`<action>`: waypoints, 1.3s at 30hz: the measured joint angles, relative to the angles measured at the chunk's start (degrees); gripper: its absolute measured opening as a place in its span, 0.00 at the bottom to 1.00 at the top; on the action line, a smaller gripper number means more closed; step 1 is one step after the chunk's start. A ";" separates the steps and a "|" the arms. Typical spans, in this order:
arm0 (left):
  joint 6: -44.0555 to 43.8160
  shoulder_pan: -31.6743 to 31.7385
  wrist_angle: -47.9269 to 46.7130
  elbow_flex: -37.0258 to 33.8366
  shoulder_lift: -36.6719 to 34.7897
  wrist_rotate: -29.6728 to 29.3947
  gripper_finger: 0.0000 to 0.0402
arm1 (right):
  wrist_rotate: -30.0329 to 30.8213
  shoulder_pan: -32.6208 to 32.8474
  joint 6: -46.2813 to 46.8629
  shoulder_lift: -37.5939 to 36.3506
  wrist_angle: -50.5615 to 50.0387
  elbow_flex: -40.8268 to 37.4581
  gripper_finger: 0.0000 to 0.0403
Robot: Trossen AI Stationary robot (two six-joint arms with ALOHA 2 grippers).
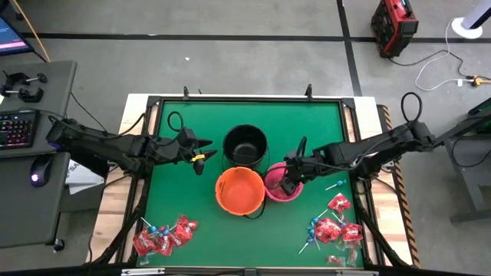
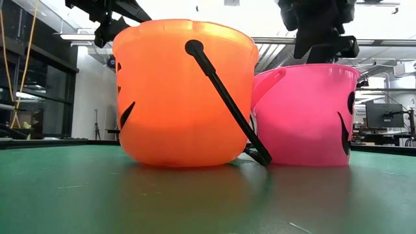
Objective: Sort candy by brand, put in halloween buckets
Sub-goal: Put the orange gummy into the pink bucket
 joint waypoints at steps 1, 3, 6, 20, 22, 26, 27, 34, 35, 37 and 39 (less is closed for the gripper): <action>0.00 0.00 0.00 0.00 0.00 0.00 0.51 | -0.47 -0.21 -0.46 0.00 0.05 0.00 0.48; -0.52 0.01 0.02 0.00 0.00 0.38 0.51 | -2.62 -0.87 -1.48 -0.20 1.35 0.00 0.54; -3.57 0.02 1.04 0.00 0.00 7.90 0.51 | -3.51 -0.94 -3.75 -1.81 5.89 0.00 0.58; -24.71 -27.17 -19.26 5.34 15.03 34.59 0.45 | 4.22 -3.14 -6.50 -6.60 6.45 0.07 0.59; -27.32 -30.54 -20.25 5.38 18.14 35.37 0.44 | 4.22 -3.54 -7.09 -6.54 6.40 0.07 0.59; -28.36 -33.67 -20.92 5.35 22.05 34.79 0.44 | 4.22 -4.56 -7.43 -6.51 6.40 0.07 0.59; -27.90 -33.88 -21.05 5.35 22.08 34.12 0.44 | 4.22 -4.77 -7.43 -6.51 6.40 0.07 0.59; -27.08 -34.83 -22.74 0.00 16.85 28.61 0.44 | 4.20 -5.09 -7.43 -6.51 6.38 0.07 0.59; -27.52 -34.95 -23.13 -1.67 16.20 28.84 0.44 | 4.22 -5.09 -7.43 -6.51 6.38 0.07 0.59; -28.05 -34.99 -22.73 -4.39 15.09 28.86 0.44 | 4.22 -5.09 -7.42 -6.51 6.38 0.07 0.59; -27.76 -34.99 -21.22 -6.52 14.72 28.64 0.44 | 4.22 -5.09 -7.25 -6.51 6.38 0.07 0.59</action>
